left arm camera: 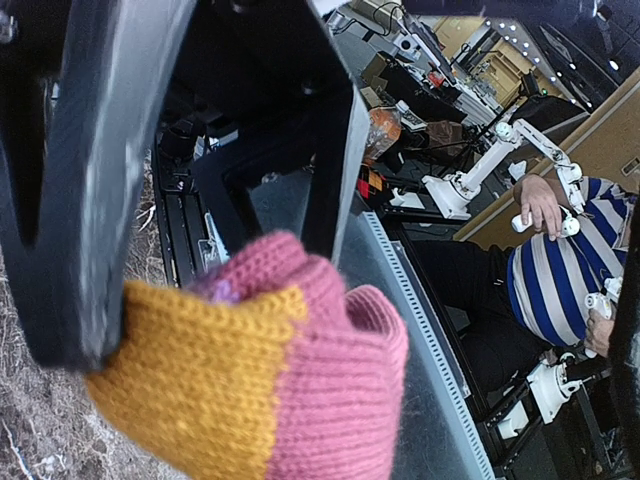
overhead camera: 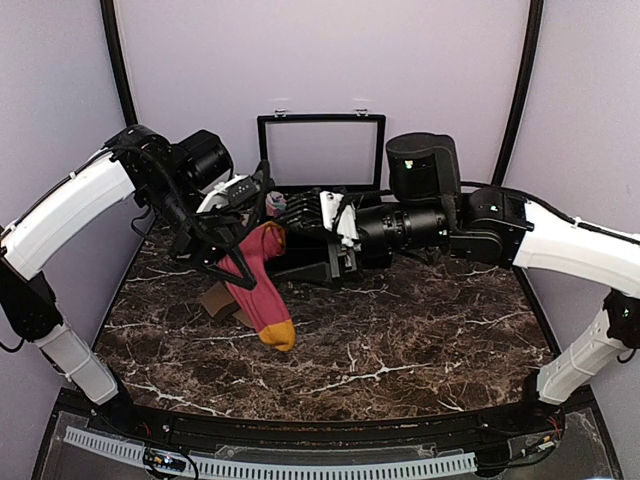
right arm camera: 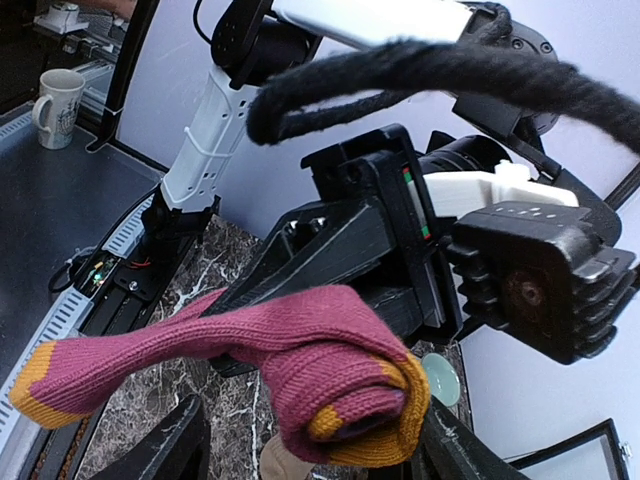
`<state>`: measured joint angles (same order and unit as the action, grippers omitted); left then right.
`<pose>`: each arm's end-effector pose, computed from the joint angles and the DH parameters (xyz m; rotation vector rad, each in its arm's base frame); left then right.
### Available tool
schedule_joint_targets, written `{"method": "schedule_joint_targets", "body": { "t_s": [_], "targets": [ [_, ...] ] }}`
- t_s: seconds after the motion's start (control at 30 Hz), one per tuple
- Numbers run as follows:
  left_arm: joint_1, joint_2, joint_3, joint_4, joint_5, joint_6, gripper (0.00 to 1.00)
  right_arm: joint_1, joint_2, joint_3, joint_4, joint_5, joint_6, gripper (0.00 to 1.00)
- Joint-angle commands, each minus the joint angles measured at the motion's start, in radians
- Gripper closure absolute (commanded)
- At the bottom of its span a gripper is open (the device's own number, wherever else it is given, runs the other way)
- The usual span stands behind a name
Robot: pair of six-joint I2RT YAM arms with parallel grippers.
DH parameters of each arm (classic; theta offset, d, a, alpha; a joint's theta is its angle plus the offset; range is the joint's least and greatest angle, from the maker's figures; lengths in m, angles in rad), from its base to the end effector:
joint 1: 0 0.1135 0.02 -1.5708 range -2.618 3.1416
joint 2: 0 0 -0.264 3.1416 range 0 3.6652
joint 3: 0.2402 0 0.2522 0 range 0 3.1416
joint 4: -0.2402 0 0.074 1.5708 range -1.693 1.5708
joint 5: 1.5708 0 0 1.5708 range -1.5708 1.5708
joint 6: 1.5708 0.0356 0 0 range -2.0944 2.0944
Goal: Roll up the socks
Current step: Roll the sock.
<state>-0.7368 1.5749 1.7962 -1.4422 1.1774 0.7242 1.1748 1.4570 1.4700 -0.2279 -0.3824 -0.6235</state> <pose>0.1830 -0.2104 0.4075 1.7854 1.5749 -1.5812 0.1184 0.3177 0.4161 -1.5909 0.9046 0.7331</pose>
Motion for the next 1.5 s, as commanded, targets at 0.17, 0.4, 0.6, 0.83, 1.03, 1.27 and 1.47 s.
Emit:
{"method": "schedule_joint_targets", "body": {
  "t_s": [0.17,0.4,0.6,0.83,1.03,1.27,1.47],
  "targets": [
    [-0.012,0.005,-0.044,-0.023,0.016,-0.005,1.0,0.054,0.048,0.085,-0.034,0.106,-0.134,0.35],
    [-0.014,0.0,-0.062,-0.023,0.012,-0.006,1.0,0.084,0.04,0.083,-0.046,0.147,-0.158,0.41],
    [-0.013,-0.008,-0.073,-0.023,0.007,-0.008,1.0,0.107,0.042,0.095,-0.089,0.198,-0.185,0.65],
    [-0.023,-0.023,-0.1,-0.024,-0.005,-0.014,1.0,0.113,0.052,0.125,-0.159,0.219,-0.202,0.7],
    [-0.036,-0.028,-0.1,-0.025,-0.023,-0.016,1.0,0.114,0.077,0.16,-0.219,0.227,-0.201,0.89],
    [-0.042,-0.045,-0.113,-0.024,-0.056,-0.01,1.0,0.116,0.068,0.152,-0.238,0.227,-0.157,0.68],
    [-0.051,-0.042,-0.112,-0.024,-0.063,-0.006,1.0,0.114,0.054,0.139,-0.241,0.228,-0.145,0.68]
  ]
}}
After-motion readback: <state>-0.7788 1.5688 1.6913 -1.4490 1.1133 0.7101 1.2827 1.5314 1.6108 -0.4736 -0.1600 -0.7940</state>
